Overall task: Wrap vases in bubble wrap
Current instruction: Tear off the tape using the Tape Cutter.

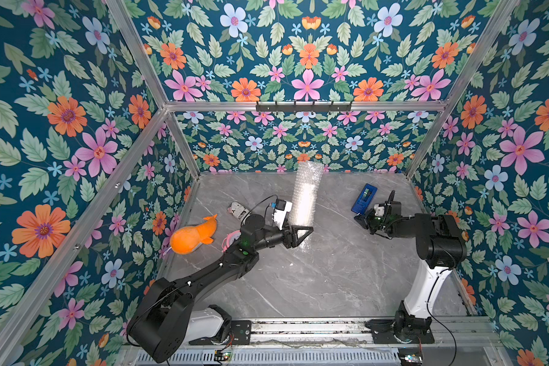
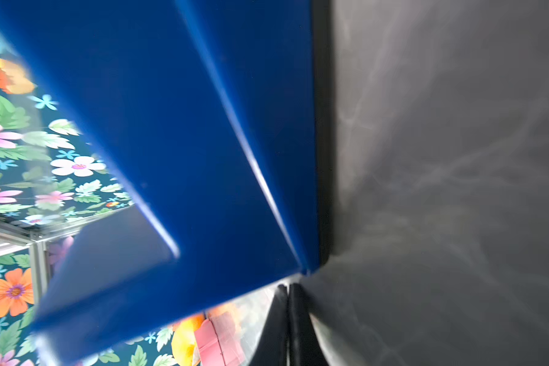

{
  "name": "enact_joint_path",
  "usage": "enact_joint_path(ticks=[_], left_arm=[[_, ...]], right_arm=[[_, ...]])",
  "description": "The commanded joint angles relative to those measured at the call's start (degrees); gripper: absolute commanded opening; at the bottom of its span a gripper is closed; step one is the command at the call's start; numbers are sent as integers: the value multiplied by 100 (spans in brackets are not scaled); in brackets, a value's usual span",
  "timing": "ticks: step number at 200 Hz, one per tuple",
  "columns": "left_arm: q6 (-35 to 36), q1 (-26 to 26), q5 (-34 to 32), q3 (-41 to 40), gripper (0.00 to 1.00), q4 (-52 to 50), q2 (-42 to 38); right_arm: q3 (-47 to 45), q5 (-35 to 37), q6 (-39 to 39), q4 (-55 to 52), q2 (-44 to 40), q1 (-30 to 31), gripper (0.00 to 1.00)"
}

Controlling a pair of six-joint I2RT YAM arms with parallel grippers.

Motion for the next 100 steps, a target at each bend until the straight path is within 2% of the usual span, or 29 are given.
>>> enact_joint_path(ticks=[1,31,58,75,87,100], left_arm=[[133,-12,37,54,0,495,-12],[541,-13,-83,310,0,-254,-156],[1259,-13,-495,644,0,-1559,-420],[1663,-13,-693,832,0,-2292,-475],[1865,-14,-829,958,0,-2717,-456],[2025,-25,-875,1065,0,-3022,-392]], right_arm=[[-15,123,-221,-368,-130,136,0],[-409,47,-1197,-518,-1228,351,0],[-917,-621,-2048,-633,-2693,390,0],[-960,-724,-3083,-1524,-3686,643,0],[-859,-545,-3834,-2286,-4365,962,0],[-733,-324,-4321,-2820,-4956,1345,0]])
